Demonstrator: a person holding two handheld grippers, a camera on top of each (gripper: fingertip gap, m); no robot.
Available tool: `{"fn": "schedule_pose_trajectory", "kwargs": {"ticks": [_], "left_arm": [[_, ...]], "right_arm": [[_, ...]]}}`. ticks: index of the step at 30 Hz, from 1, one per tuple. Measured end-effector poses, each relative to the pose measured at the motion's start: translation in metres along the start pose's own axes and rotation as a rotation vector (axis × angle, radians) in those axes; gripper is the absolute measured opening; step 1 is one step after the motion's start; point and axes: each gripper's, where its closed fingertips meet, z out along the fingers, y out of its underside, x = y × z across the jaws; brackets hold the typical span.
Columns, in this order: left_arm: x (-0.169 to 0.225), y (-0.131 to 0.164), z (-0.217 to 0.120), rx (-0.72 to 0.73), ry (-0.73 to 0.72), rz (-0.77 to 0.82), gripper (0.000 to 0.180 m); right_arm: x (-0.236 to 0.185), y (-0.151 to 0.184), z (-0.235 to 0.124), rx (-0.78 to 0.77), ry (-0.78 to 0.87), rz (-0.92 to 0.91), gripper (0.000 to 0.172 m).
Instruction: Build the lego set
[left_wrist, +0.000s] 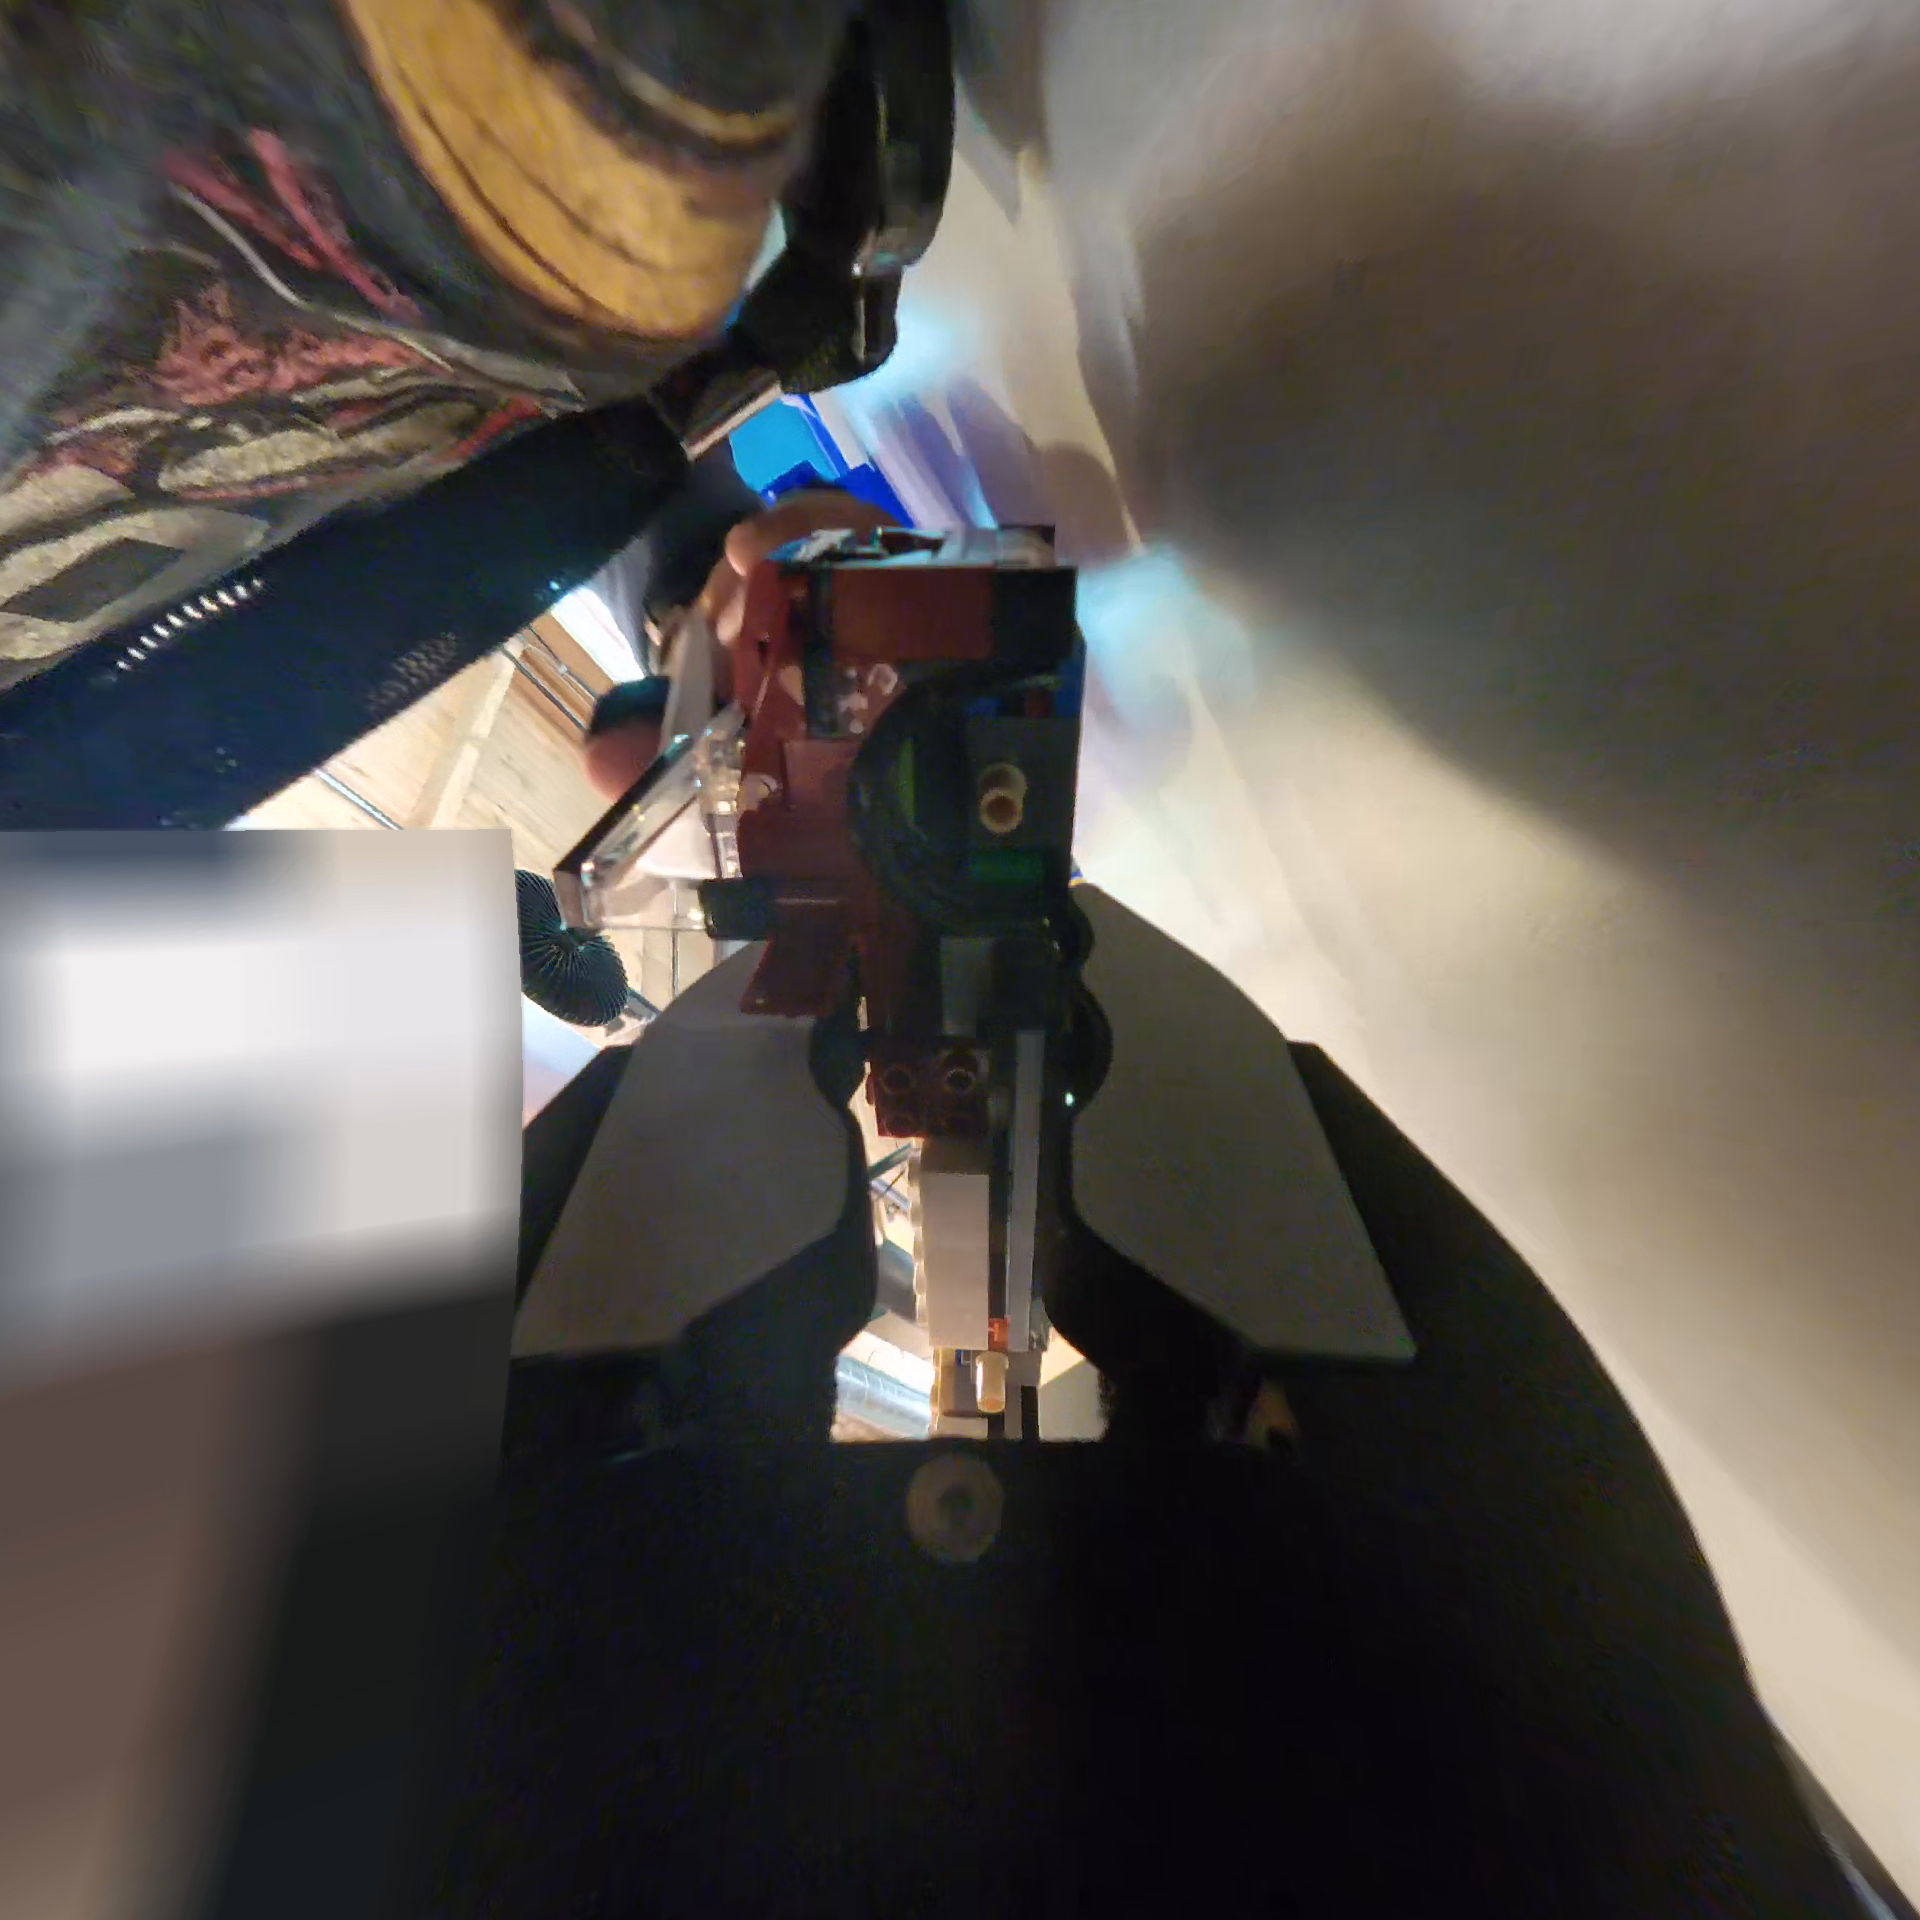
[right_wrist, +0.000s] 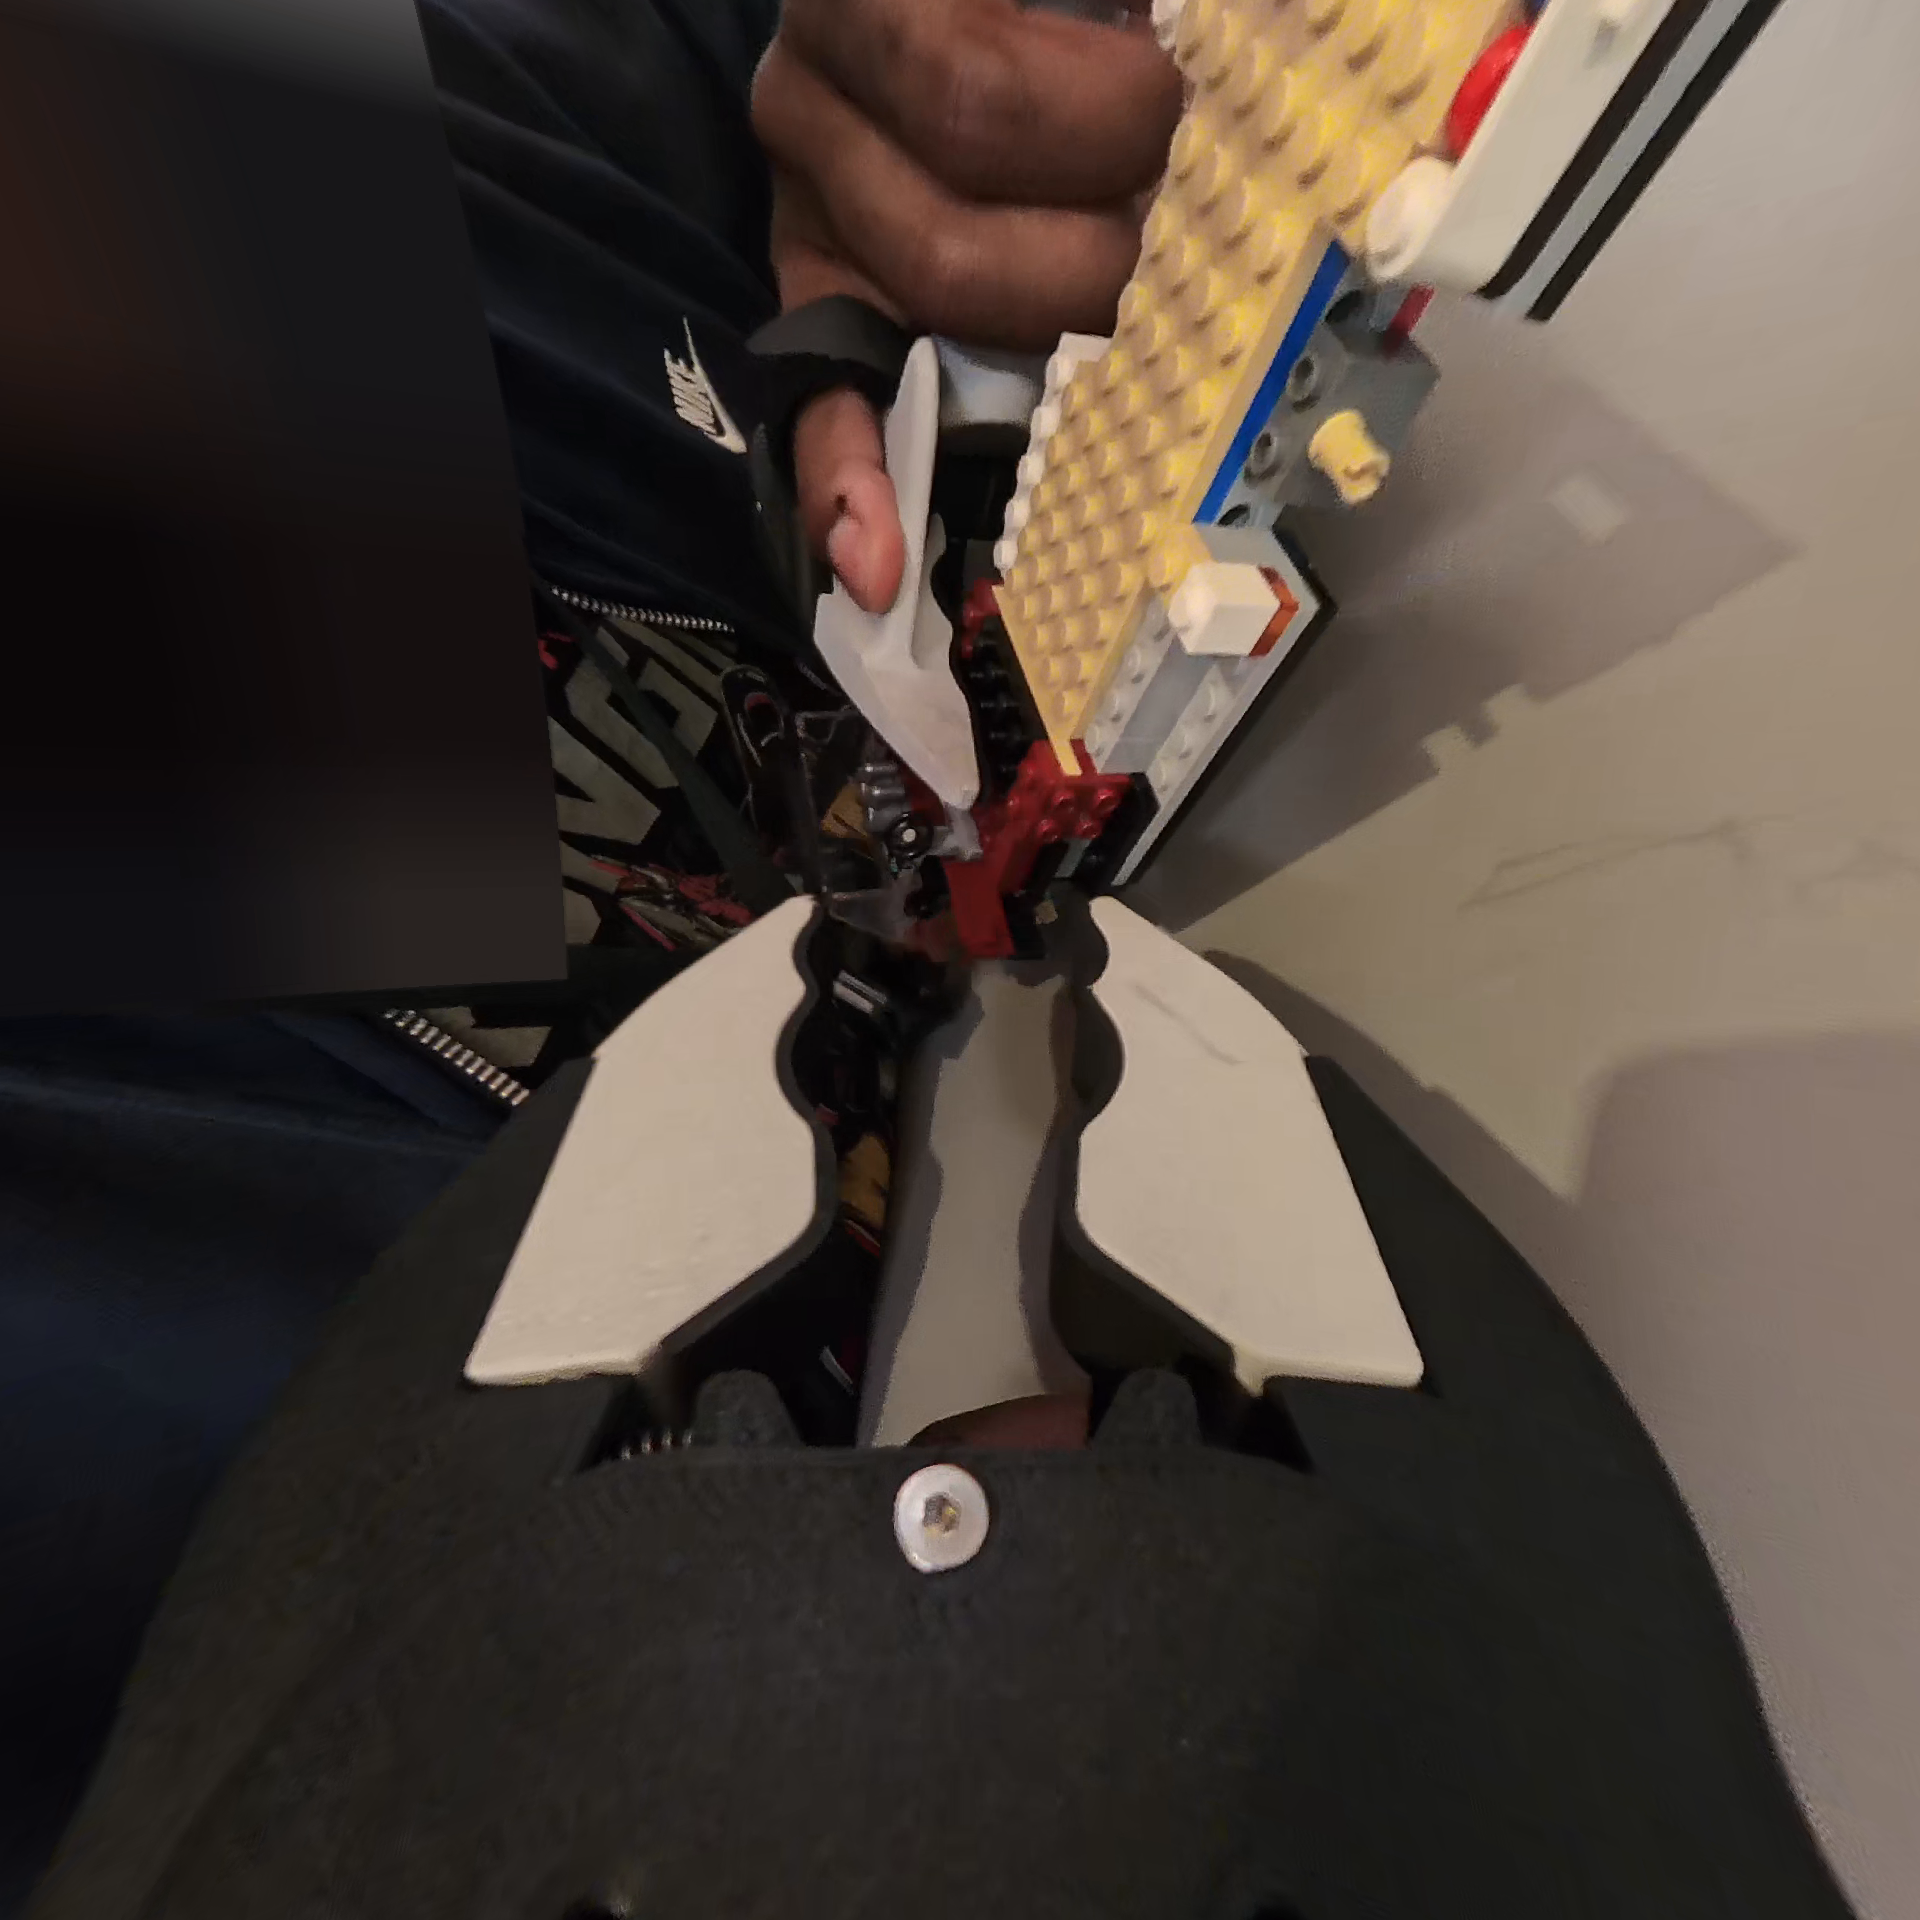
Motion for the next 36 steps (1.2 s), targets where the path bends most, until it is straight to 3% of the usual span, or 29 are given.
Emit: {"fn": "schedule_pose_trajectory", "kwargs": {"ticks": [10, 18, 36], "left_arm": [[-0.005, 0.000, 0.003, -0.036, -0.013, 0.003, 0.034], [-0.007, 0.001, 0.004, -0.046, -0.006, 0.018, 0.034], [-0.011, 0.002, 0.004, -0.048, -0.005, 0.016, 0.034]], "right_arm": [[-0.007, 0.006, 0.011, 0.065, 0.061, 0.066, 0.053], [-0.013, 0.007, 0.013, 0.074, 0.023, 0.118, 0.044], [-0.017, 0.006, 0.012, 0.110, -0.017, 0.073, 0.042]]}}
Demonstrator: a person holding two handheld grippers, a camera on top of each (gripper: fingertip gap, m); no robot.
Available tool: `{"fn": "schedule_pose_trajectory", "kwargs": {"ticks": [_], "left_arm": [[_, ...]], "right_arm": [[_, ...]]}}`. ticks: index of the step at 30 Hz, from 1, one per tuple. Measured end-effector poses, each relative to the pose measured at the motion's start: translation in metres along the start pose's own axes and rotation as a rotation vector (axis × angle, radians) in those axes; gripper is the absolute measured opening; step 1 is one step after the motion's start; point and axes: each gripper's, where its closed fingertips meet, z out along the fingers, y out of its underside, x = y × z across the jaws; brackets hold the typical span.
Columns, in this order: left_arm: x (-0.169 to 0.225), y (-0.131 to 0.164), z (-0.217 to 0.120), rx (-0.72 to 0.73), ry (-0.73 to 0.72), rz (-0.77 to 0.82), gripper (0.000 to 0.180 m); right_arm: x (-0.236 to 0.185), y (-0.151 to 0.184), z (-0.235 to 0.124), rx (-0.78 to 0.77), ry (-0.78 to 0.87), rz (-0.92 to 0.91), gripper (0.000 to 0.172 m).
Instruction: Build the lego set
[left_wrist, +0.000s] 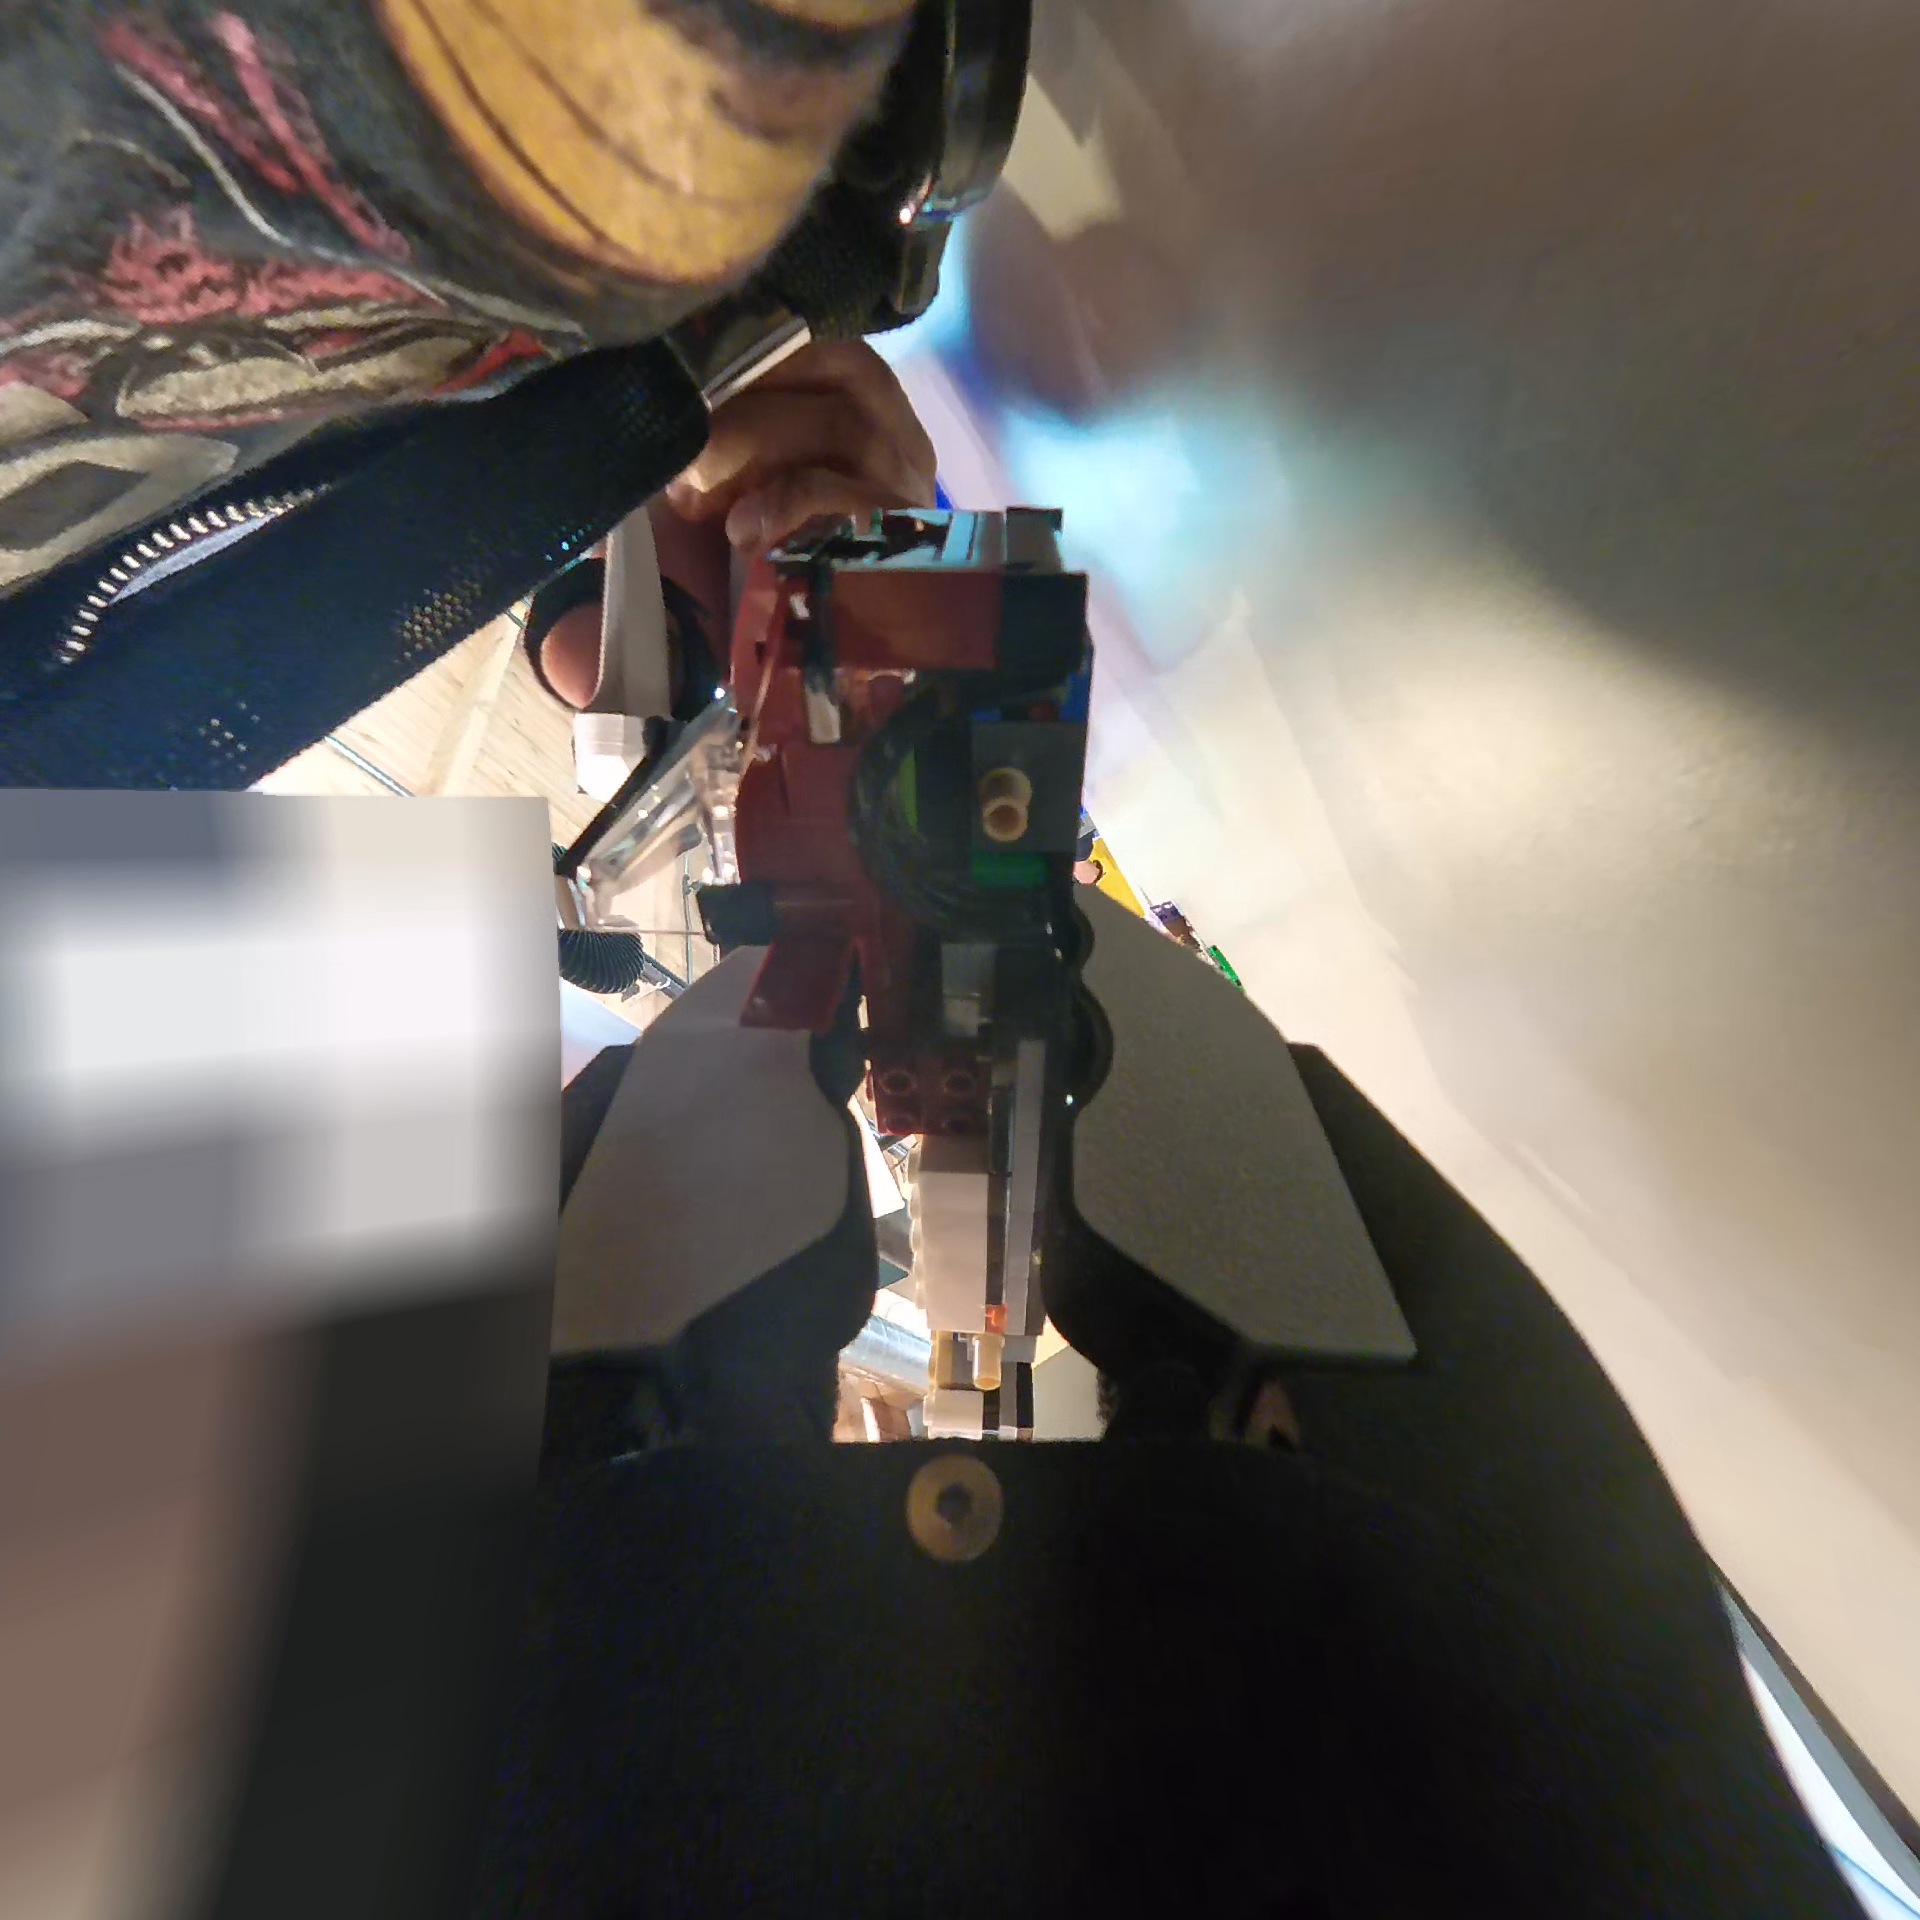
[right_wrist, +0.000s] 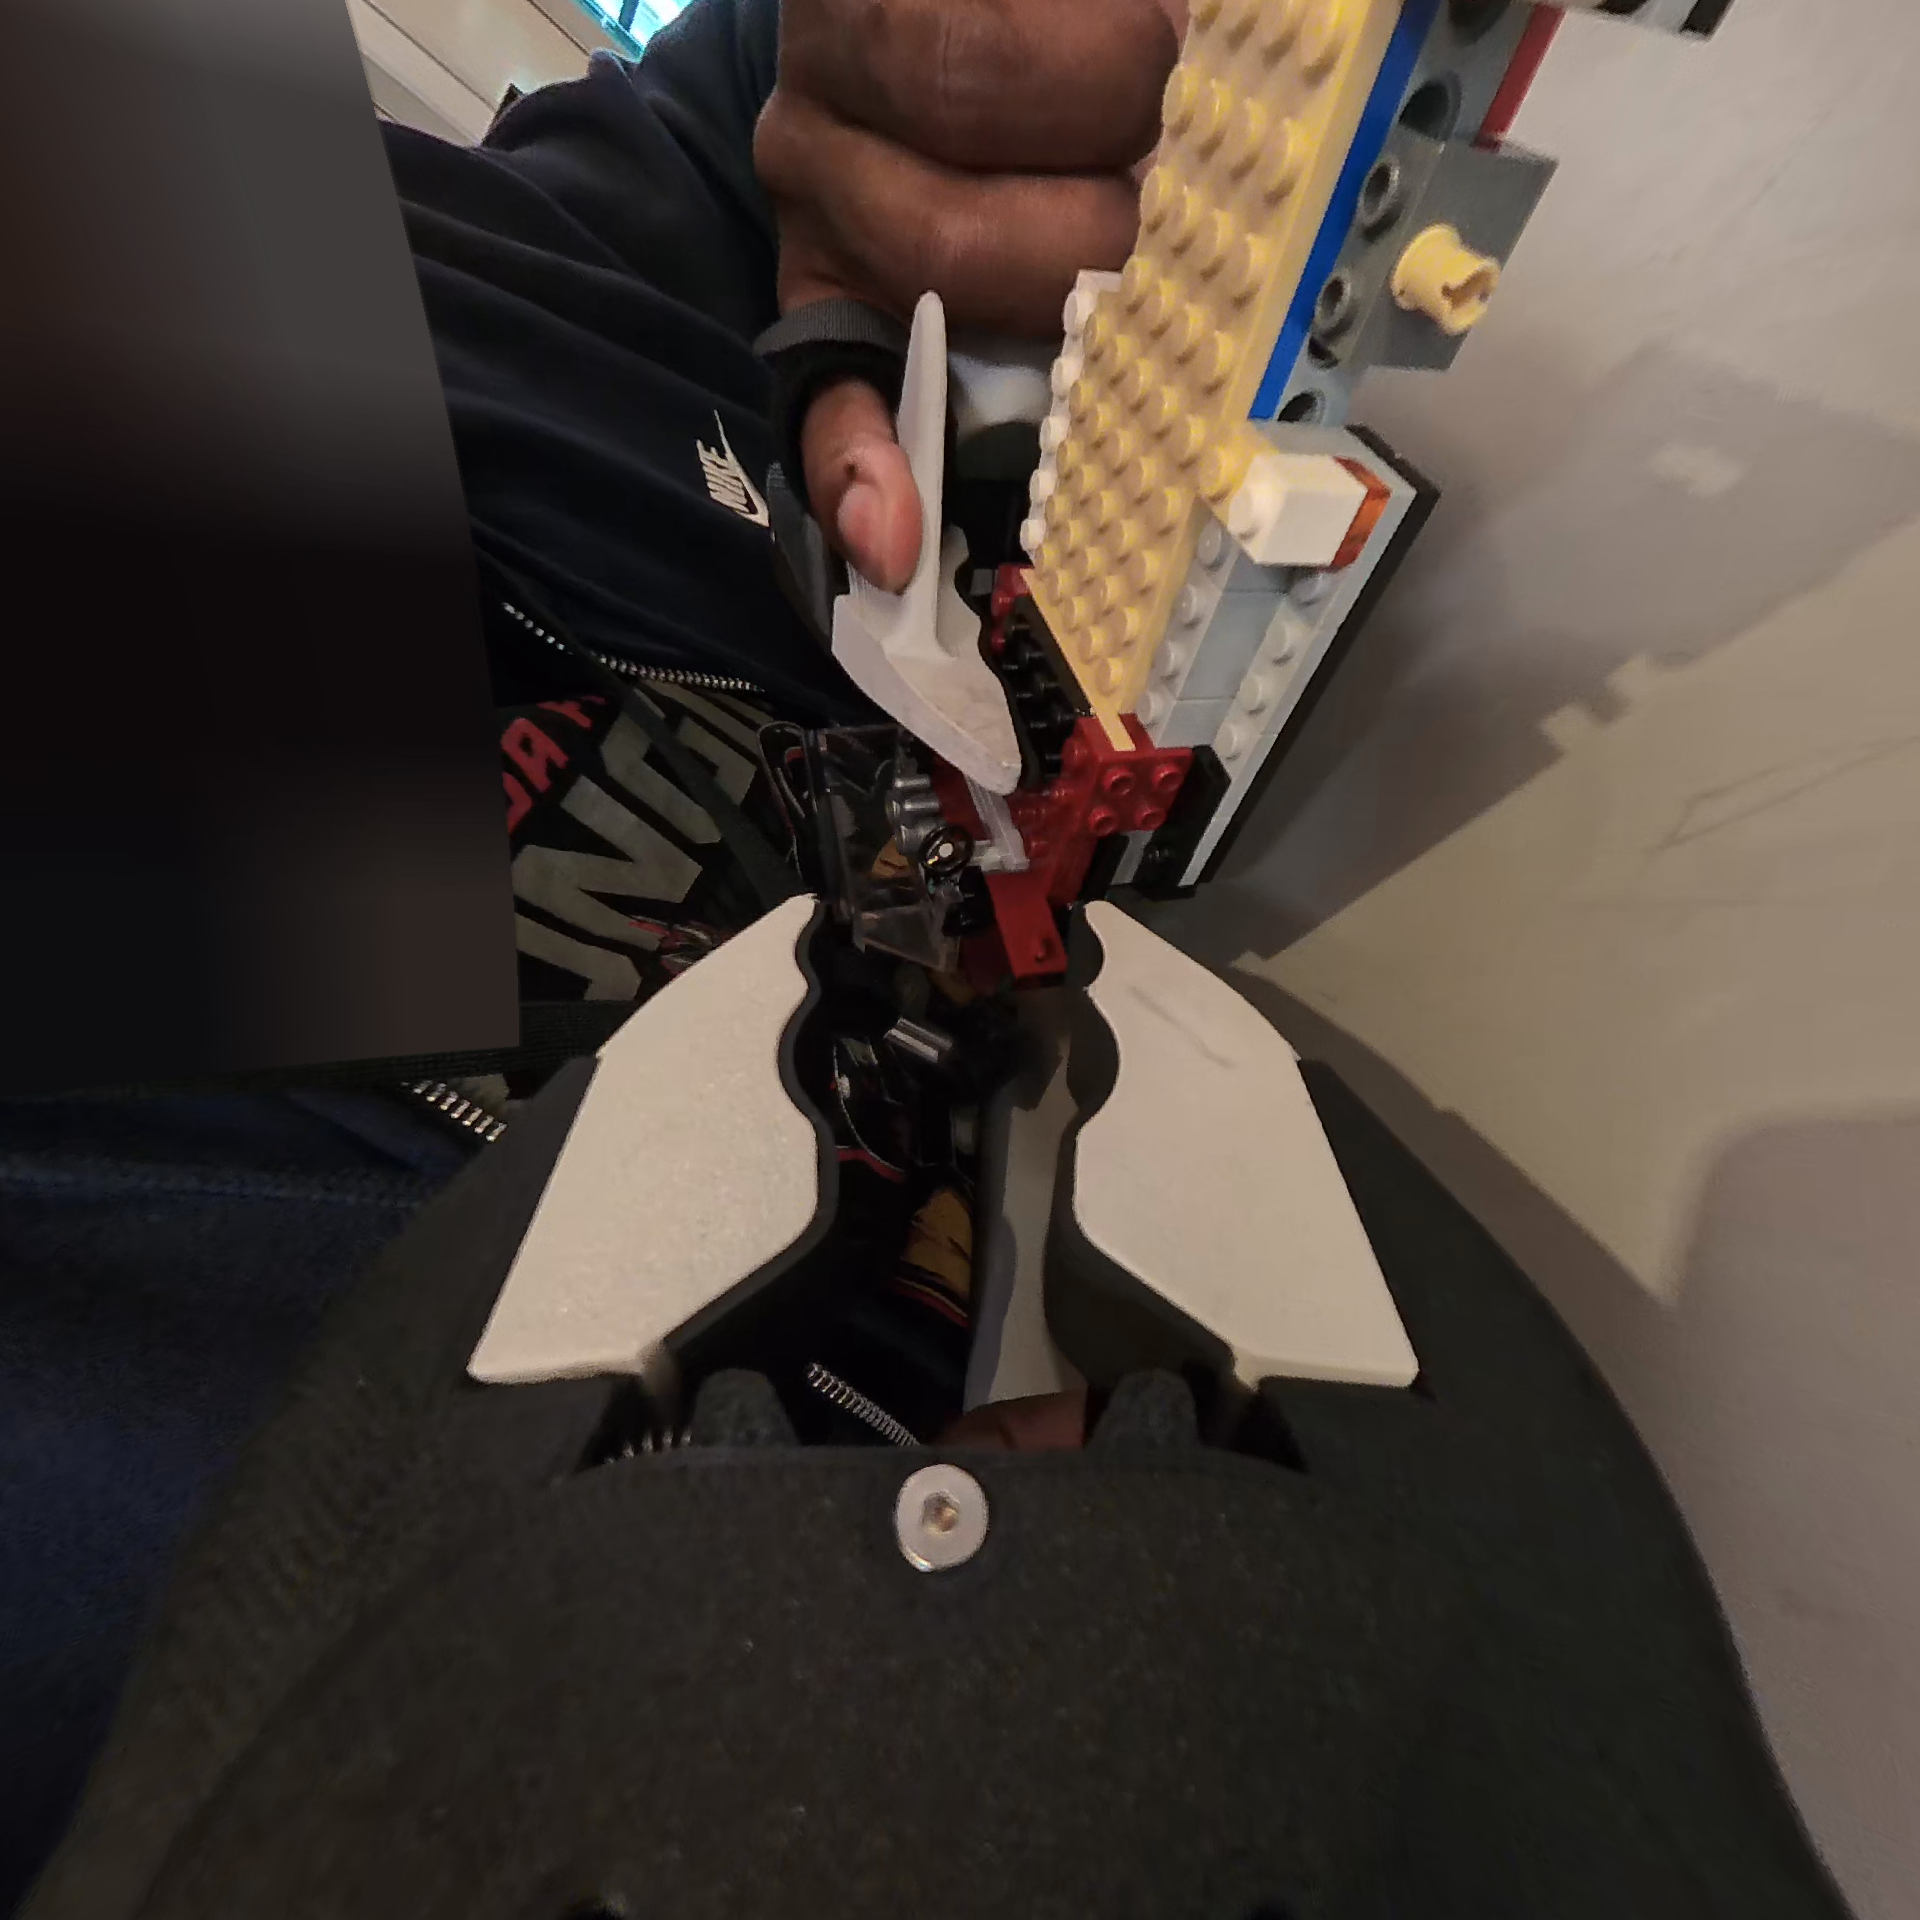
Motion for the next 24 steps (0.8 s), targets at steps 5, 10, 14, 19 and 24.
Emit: {"fn": "schedule_pose_trajectory", "kwargs": {"ticks": [5, 10, 14, 19, 24], "left_arm": [[0.0006, -0.0005, 0.0008, -0.001, 0.003, 0.000, 0.034], [0.0013, 0.0000, 0.0016, 0.001, 0.005, 0.001, 0.033], [0.0007, 0.0009, 0.0023, -0.002, 0.007, -0.001, 0.034], [0.0009, 0.0009, 0.0014, 0.003, 0.006, -0.005, 0.033], [0.0001, 0.0002, -0.0003, 0.005, 0.005, -0.005, 0.034]], "right_arm": [[0.0004, 0.0004, 0.0002, -0.002, 0.002, 0.002, 0.042], [0.0007, 0.0010, 0.0000, 0.000, 0.001, 0.009, 0.042], [0.0013, 0.0007, -0.0003, 0.007, -0.001, 0.013, 0.042], [0.0013, 0.0020, 0.0003, 0.003, -0.005, 0.012, 0.042], [0.0011, 0.0019, -0.0005, 0.002, -0.009, 0.011, 0.042]]}}
